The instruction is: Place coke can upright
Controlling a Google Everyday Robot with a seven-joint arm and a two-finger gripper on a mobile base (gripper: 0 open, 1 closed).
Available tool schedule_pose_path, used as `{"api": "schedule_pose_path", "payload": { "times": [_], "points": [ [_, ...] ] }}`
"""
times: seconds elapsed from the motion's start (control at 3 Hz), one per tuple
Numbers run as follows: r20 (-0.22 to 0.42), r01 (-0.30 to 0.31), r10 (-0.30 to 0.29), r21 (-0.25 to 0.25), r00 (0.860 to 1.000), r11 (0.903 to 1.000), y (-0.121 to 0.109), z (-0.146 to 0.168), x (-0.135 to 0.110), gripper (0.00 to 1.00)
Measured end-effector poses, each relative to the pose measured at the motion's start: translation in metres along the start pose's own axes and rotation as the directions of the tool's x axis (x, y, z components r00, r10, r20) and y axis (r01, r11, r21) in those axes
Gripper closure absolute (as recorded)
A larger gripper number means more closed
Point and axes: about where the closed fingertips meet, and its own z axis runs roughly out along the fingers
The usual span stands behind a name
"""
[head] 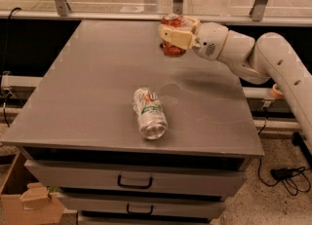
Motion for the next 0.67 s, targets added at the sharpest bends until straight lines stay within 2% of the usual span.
{"api": "schedule_pose_path", "payload": {
  "times": [0.33, 0.67],
  "points": [
    [0.017, 0.023, -0.022, -0.041, 1.0, 0.9989, 0.0083, 0.005, 0.0033, 1.0],
    [-0.003, 0.118, -0.118, -0.096, 0.993, 0.9884, 0.0101, -0.0011, 0.0074, 1.0]
  ]
}}
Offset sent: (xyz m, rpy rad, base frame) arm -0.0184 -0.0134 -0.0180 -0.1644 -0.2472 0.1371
